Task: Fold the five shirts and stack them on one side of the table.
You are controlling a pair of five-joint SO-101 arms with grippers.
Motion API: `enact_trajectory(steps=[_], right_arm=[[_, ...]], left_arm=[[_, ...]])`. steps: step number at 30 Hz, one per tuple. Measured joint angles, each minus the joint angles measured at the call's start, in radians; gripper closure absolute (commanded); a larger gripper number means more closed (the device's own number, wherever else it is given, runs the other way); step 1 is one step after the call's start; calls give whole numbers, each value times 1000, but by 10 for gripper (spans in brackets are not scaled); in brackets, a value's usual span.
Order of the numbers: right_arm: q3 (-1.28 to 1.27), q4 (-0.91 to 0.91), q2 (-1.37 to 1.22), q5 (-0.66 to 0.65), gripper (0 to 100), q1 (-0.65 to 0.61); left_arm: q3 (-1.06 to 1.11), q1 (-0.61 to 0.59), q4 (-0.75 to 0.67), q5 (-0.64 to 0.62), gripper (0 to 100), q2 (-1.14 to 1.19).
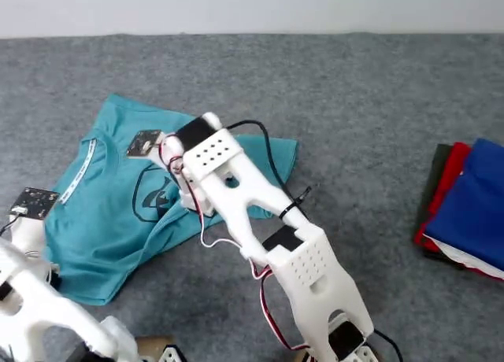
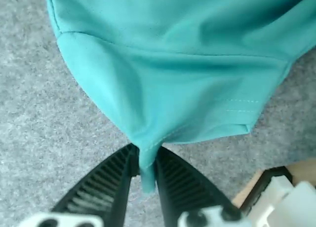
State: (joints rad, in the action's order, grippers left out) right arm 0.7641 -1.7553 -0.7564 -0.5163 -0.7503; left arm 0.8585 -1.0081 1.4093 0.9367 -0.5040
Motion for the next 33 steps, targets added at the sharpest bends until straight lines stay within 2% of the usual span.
enact_trajectory(steps=[13,20,27,33], right_arm=[[0,92,-117,-21,727,40],[91,104,-178,-21,925,63],[265,9,-207,-21,957,63],[334,2,-206,-28,988,77]], left_arm=[[0,0,0,0,987,0],[0,0,0,0,987,0],[0,0,0,0,987,0],[0,0,0,0,987,0]])
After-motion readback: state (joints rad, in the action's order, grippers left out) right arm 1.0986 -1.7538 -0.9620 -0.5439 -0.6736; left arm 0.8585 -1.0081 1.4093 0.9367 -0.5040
